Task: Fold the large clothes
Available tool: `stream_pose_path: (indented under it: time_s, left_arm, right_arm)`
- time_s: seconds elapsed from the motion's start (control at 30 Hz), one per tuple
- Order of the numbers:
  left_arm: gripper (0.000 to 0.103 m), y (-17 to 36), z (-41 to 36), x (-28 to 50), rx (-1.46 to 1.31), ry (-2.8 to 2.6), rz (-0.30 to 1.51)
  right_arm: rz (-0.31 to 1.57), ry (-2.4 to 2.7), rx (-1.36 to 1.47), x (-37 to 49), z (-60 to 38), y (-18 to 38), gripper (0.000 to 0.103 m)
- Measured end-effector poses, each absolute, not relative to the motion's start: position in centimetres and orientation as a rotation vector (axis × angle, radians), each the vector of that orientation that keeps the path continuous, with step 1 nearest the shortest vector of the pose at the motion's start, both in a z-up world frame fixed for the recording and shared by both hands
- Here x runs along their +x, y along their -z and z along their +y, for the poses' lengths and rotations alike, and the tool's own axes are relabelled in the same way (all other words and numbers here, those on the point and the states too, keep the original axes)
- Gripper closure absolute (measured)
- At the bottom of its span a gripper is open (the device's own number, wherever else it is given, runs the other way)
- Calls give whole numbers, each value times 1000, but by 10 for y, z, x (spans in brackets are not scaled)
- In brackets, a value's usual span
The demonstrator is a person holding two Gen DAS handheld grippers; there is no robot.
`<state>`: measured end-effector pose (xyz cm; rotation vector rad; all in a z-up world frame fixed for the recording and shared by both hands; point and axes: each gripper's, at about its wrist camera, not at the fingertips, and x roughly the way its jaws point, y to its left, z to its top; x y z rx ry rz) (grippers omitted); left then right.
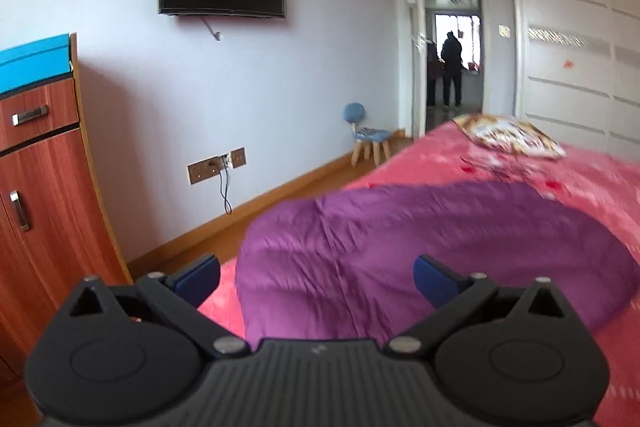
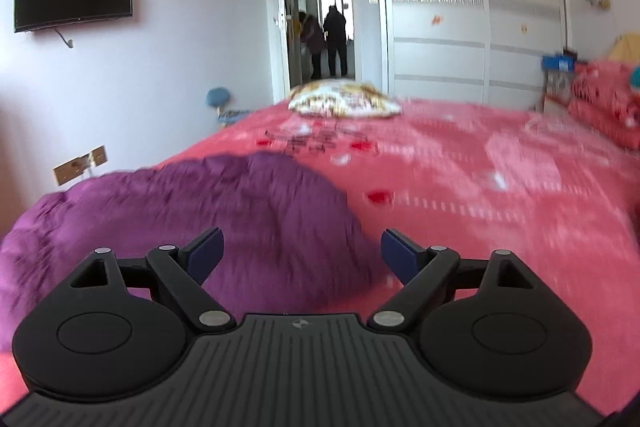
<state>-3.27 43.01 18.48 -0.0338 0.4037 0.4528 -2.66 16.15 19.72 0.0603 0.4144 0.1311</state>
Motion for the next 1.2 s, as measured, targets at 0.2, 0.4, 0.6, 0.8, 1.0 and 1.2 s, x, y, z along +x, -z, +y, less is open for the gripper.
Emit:
stream_pose_path:
  time_s: [0.2,0.4,0.6,0.8,1.0,1.2]
  left_arm:
    - [1,-191,385,-85,7,-465,426]
    - [1,-202,348,-118,14,-469,464]
    - [1,-216,323,-148,39,-461,464]
    - [1,-227,314,-172,32,-470,446]
    - [1,-236,313,-194,4,-471,423]
    - [1,-239,318,-208,-26,-483,419]
  right_arm:
    - [457,-153,106,-87,151,-204,0]
    - [455,-181,146,-153,139,-223,0]
    - [436,-223,153,-175,139,-237,0]
    - [418,-249,152,-190,140,-243,0]
    - [408,-281,123,-200,151,-243,0]
    - [400,-311,87,-214,160,-247,0]
